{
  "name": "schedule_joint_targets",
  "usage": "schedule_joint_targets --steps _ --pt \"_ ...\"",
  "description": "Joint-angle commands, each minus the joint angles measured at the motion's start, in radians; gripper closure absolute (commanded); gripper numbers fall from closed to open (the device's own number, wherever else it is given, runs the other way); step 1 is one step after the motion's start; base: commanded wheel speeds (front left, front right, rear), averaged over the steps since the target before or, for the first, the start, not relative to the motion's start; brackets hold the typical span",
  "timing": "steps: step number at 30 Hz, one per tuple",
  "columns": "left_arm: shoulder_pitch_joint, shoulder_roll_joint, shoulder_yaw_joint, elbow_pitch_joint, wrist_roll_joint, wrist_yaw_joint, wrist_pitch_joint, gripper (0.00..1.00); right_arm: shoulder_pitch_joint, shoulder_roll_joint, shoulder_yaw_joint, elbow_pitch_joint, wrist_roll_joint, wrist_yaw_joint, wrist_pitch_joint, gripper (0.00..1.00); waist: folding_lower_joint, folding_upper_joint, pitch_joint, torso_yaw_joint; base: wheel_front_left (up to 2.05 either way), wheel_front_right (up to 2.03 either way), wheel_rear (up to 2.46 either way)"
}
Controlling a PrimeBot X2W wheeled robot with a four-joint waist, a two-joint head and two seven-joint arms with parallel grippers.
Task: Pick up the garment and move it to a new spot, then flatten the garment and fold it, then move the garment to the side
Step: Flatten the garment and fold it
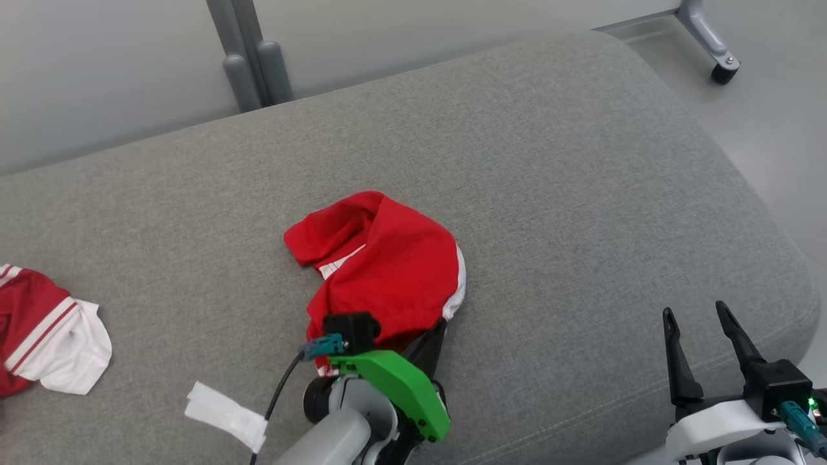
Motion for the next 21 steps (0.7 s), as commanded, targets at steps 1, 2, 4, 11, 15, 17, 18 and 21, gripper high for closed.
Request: schedule_joint_targets --steps 1,2,4,11,15,17,18,21 --pt "-0.039 0.015 -0.009 -0.032 0.020 -0.013 0.017 1.00 0.000 0.001 -0.003 -0.003 0.003 -0.001 -0.001 0.00 0.0000 0.0000 0.000 0.008 0.00 0.00 0.00" --pt "-0.053 0.025 -0.014 -0.063 0.022 -0.025 0.035 1.00 0.003 0.001 -0.005 -0.002 0.004 -0.001 -0.001 0.00 0.0000 0.0000 -0.001 0.012 0.00 0.00 0.00" --pt "-0.093 0.060 -0.029 -0.140 0.038 -0.039 0.077 1.00 0.011 0.002 -0.008 -0.002 0.003 -0.001 -0.001 0.00 0.0000 0.0000 -0.005 0.019 0.00 0.00 0.00" --pt "-0.225 0.172 -0.014 -0.379 0.001 -0.037 0.282 1.00 0.003 0.008 0.006 0.008 0.005 -0.001 -0.001 0.00 0.0000 0.0000 -0.020 0.021 0.00 0.00 0.00" --pt "-0.323 0.197 0.052 -0.451 -0.088 -0.021 0.406 1.00 -0.016 0.014 0.015 0.014 0.014 -0.001 -0.001 0.00 0.0000 0.0000 -0.029 0.001 0.00 0.00 0.00" --pt "-0.379 0.192 0.084 -0.457 -0.127 -0.013 0.450 1.00 -0.023 0.016 0.024 0.020 0.015 -0.001 -0.001 0.00 0.0000 0.0000 -0.032 -0.014 0.00 0.00 0.00" --pt "-0.407 0.187 0.096 -0.453 -0.135 -0.009 0.467 1.00 -0.027 0.016 0.028 0.022 0.016 -0.001 -0.001 0.00 0.0000 0.0000 -0.034 -0.022 0.00 0.00 0.00" --pt "-0.483 0.164 0.126 -0.426 -0.172 -0.004 0.509 1.00 -0.041 0.018 0.032 0.026 0.017 -0.001 -0.001 0.00 0.0000 0.0000 -0.035 -0.048 0.00 0.00 0.00"
